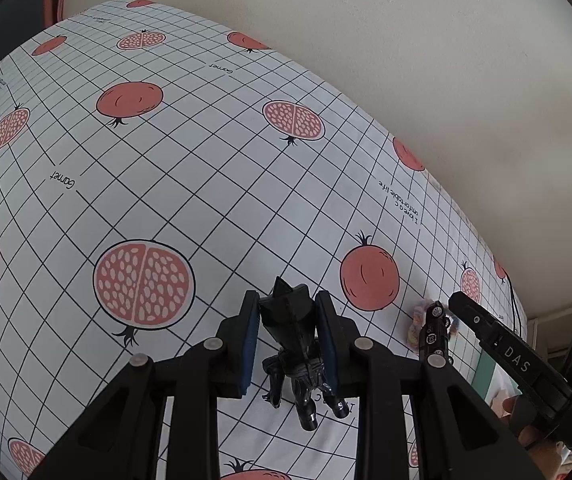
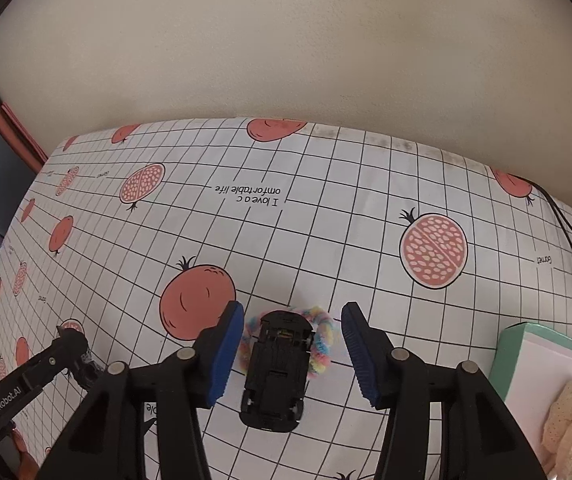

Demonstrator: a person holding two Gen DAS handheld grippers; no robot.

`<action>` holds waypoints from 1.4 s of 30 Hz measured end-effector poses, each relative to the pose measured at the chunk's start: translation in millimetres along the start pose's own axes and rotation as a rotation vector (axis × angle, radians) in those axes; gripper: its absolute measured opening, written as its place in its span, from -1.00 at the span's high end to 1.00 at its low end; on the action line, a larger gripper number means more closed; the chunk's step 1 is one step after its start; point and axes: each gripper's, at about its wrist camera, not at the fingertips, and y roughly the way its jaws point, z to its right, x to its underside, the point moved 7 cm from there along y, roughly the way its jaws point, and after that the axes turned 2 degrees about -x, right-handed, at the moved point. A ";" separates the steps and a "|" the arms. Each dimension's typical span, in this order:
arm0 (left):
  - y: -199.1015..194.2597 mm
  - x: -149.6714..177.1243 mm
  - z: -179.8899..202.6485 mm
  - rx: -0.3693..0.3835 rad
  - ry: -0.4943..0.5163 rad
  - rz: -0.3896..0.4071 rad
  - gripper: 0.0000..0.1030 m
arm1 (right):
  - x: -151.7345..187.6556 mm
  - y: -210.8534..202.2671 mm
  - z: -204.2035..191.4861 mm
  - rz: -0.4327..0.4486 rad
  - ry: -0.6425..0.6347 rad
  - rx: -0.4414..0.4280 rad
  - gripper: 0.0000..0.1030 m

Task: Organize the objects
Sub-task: 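Push the right gripper with the car onto the rainbow scrunchie and grasp it too, then carry the robot figure and car with scrunchie over the tray with both grippers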

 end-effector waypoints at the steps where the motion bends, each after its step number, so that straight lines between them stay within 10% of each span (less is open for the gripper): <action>1: -0.4 -0.1 0.4 0.000 -0.001 0.002 0.43 | 2.0 0.5 2.1 -0.007 0.013 -0.012 -0.07; 14: 4.1 1.4 -1.9 -0.008 -0.007 -0.008 0.43 | 26.0 26.9 -5.3 -0.086 0.053 -0.058 -0.16; 17: 4.6 1.5 -2.3 -0.008 -0.008 -0.009 0.43 | 29.0 28.2 -6.7 -0.091 0.054 -0.045 0.17; 23: 2.6 0.6 -0.6 -0.011 0.002 -0.002 0.44 | 30.3 22.7 -5.7 -0.085 0.067 -0.042 0.21; 42: -37.2 -2.1 34.2 0.023 0.044 0.076 0.44 | 36.7 -76.3 16.7 0.042 0.035 -0.001 0.21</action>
